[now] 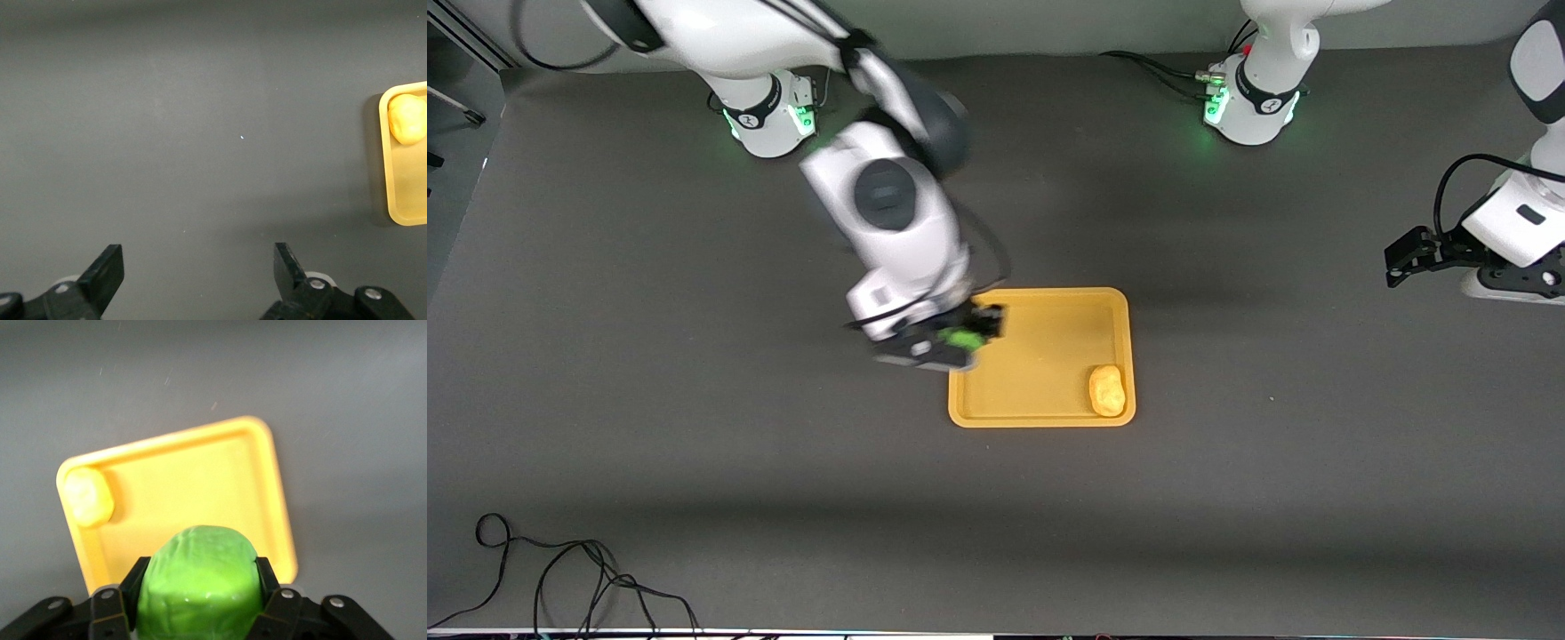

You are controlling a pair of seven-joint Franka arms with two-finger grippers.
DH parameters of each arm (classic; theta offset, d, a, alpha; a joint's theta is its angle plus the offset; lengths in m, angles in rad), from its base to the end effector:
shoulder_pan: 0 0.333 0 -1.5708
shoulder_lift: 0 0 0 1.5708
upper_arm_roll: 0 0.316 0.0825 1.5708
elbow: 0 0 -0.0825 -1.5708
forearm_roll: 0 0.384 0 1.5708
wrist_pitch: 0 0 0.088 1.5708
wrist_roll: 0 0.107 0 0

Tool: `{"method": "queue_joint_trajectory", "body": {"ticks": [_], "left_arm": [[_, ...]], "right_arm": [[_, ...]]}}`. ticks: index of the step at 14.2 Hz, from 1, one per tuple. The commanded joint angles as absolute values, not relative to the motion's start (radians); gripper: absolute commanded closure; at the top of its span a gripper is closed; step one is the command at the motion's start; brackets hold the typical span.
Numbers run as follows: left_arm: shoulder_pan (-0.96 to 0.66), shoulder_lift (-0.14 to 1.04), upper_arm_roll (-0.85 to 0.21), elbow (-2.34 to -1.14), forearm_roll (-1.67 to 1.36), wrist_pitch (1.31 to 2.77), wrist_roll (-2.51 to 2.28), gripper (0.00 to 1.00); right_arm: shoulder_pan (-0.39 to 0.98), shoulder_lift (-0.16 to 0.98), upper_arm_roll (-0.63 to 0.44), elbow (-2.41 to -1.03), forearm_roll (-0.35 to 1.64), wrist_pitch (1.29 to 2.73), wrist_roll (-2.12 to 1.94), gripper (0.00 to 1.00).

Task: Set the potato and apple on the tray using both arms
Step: 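Carry the green apple over the tray with the right gripper, then lower the apple onto the tray and open the right gripper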

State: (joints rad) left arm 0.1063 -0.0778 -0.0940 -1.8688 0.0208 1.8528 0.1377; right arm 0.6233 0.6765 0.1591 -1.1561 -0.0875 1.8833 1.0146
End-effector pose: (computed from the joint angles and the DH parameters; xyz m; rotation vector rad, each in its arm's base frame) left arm 0.5449 0.0069 0.5496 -3.1016 0.2027 -0.0920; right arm 0.5576 0.4978 0.4095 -3.0637 0.3774 -0.0387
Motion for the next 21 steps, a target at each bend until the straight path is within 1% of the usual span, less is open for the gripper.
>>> {"method": "queue_joint_trajectory", "body": {"ticks": [1, 4, 7, 10, 13, 16, 18, 19, 21], "left_arm": [[0.101, -0.017, -0.1, -1.695, 0.018, 1.686, 0.123, 0.0], [0.097, -0.025, -0.106, -1.683, 0.018, 1.664, 0.118, 0.0], [0.097, -0.025, -0.107, -1.681, 0.015, 1.663, 0.118, 0.0], [0.098, -0.023, -0.107, -1.683, 0.005, 1.666, 0.118, 0.0], [0.1, -0.026, -0.106, -1.684, -0.014, 1.664, 0.117, 0.0], [0.098, -0.028, -0.104, -1.684, -0.012, 1.648, 0.11, 0.0], [0.097, -0.025, -0.106, -1.687, -0.011, 1.651, 0.054, 0.0], [0.095, -0.025, -0.107, -1.69, -0.009, 1.644, 0.043, 0.0], [0.092, -0.034, -0.107, -1.697, -0.008, 1.64, 0.041, 0.0]], "right_arm": [[0.716, 0.787, 0.146, -1.043, -0.14, 1.876, 1.13, 0.59], [0.733, 0.859, 0.146, -1.06, -0.185, 1.952, 1.137, 0.59], [0.732, 0.937, 0.144, -1.066, -0.199, 2.066, 1.138, 0.59], [0.732, 0.991, 0.106, -1.066, -0.201, 2.143, 1.134, 0.59], [0.732, 1.026, 0.084, -1.066, -0.202, 2.201, 1.134, 0.59], [0.733, 1.054, 0.084, -1.066, -0.206, 2.25, 1.14, 0.58], [0.733, 1.061, 0.084, -1.066, -0.204, 2.261, 1.15, 0.55], [0.733, 1.063, 0.086, -1.066, -0.204, 2.264, 1.152, 0.49], [0.733, 1.062, 0.086, -1.068, -0.202, 2.272, 1.169, 0.0]]}}
